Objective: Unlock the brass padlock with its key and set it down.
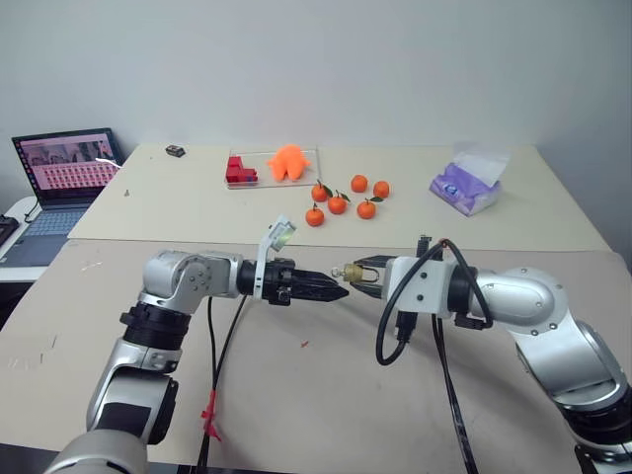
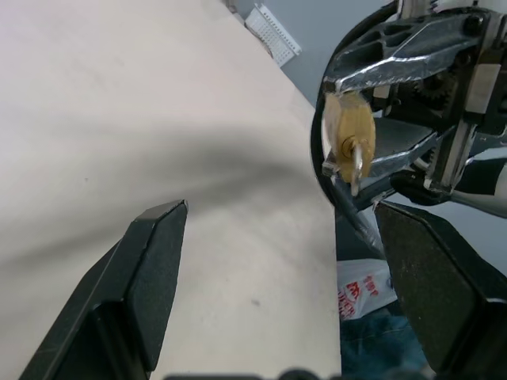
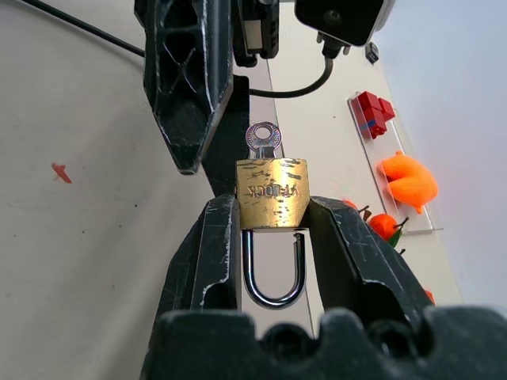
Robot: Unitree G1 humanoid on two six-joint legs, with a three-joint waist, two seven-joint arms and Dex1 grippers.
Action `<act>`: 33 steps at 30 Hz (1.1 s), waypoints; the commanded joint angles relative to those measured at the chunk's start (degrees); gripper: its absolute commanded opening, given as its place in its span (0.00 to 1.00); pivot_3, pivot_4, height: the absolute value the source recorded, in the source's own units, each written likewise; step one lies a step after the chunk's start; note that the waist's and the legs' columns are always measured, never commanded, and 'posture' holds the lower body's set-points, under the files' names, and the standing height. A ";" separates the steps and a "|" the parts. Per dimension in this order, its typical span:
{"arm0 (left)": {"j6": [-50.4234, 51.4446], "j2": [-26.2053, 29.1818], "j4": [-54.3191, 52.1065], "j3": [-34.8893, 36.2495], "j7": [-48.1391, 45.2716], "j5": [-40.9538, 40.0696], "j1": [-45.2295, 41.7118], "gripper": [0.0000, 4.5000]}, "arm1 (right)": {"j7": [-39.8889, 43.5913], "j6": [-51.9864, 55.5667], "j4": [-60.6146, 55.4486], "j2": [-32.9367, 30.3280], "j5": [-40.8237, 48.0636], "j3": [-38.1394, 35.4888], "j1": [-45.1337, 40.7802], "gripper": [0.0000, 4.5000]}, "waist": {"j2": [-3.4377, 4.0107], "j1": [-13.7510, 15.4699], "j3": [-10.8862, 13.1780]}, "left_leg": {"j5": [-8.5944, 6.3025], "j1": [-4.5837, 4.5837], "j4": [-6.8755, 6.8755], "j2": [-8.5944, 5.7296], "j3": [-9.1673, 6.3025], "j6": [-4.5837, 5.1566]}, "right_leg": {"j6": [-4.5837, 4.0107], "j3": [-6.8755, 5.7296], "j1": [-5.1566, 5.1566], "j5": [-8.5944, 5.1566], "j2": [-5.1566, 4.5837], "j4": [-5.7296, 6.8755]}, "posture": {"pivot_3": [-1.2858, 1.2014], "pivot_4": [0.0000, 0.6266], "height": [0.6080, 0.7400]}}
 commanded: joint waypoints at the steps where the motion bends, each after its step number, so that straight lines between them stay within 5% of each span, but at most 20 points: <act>1: -0.39 0.00 0.53 2.09 -1.15 -1.10 -2.74 0.88 | -0.40 0.18 -2.27 -0.68 0.44 -2.19 -0.36 0.20 | -0.01 -0.15 0.00 | 0.00 0.00 -0.02 0.00 -0.01 0.00 | 0.00 -0.01 0.00 0.00 0.00 0.00 | 0.52 0.24 0.40; 33: -2.79 -5.17 7.14 1.49 -2.85 2.16 -6.09 0.88 | -0.59 1.25 -3.78 -1.39 0.57 -2.05 0.44 0.20 | -0.19 -0.15 0.12 | 0.00 -0.02 -0.02 0.00 -0.01 0.01 | 0.02 0.00 -0.02 -0.01 0.00 -0.01 | 0.52 0.24 0.40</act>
